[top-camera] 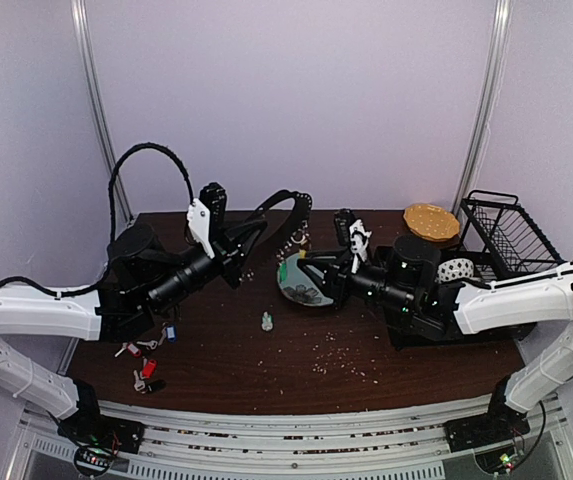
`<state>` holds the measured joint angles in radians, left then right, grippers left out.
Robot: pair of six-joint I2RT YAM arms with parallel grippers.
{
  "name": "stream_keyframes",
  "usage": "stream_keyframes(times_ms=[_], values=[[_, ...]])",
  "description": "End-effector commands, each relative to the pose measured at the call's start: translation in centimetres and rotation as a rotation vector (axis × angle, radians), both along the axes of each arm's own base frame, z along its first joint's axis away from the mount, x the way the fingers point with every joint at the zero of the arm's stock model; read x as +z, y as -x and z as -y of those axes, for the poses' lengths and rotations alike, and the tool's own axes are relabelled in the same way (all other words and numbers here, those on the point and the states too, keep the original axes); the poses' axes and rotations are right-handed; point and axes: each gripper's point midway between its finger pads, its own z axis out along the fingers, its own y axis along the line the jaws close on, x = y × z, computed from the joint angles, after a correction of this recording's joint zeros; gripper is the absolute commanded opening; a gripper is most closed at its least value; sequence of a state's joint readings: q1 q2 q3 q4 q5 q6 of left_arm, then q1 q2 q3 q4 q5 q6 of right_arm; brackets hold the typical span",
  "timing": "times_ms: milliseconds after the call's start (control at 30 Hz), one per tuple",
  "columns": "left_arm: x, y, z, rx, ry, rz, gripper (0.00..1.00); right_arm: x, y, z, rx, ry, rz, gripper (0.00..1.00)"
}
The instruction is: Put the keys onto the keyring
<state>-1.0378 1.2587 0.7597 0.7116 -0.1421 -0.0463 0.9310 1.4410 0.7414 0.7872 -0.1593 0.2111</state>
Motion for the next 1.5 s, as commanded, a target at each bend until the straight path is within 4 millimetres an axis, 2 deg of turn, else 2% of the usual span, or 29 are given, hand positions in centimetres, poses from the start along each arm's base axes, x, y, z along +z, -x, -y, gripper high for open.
stream_keyframes(times_ms=[0,167,367,500,633,767,867,1000,1167,1233,1333,1467], values=[[2.7,0.5,-0.6,-0.003,0.098,0.059,0.0,2.8,-0.7,0.1,-0.054,-0.074,0.076,0.27],[2.8,0.5,-0.6,-0.003,0.103,0.063,0.0,3.2,-1.2,-0.9,-0.044,-0.065,0.104,0.3],[3.4,0.5,-0.8,0.002,0.112,0.072,0.0,3.5,-1.8,-1.5,-0.052,-0.069,0.118,0.29],[3.0,0.6,-0.5,-0.009,0.102,0.068,0.0,3.9,-2.2,-1.8,-0.063,-0.054,0.136,0.29],[3.0,0.7,-0.7,-0.012,0.112,0.065,0.0,4.0,-2.4,-2.0,-0.068,-0.05,0.141,0.25],[3.0,0.8,-0.9,-0.008,0.116,0.067,0.0,3.7,-2.4,-2.2,-0.06,-0.051,0.129,0.25],[3.1,0.7,-1.1,0.0,0.12,0.07,0.0,3.0,-2.3,-2.5,-0.052,-0.036,0.122,0.33],[3.2,0.7,-1.2,0.009,0.119,0.076,0.0,2.5,-1.7,-2.3,-0.049,-0.03,0.125,0.35],[3.0,0.6,-1.2,0.012,0.113,0.077,0.0,2.6,-1.3,-1.8,-0.057,-0.037,0.131,0.44],[3.0,0.7,-1.1,0.011,0.111,0.078,0.0,2.7,-1.4,-1.7,-0.067,-0.038,0.136,0.43],[2.9,0.7,-1.1,0.009,0.107,0.078,0.0,3.0,-1.7,-1.7,-0.085,-0.042,0.144,0.33],[2.9,0.7,-1.2,0.01,0.106,0.077,0.0,3.4,-1.9,-1.7,-0.091,-0.044,0.151,0.32]])
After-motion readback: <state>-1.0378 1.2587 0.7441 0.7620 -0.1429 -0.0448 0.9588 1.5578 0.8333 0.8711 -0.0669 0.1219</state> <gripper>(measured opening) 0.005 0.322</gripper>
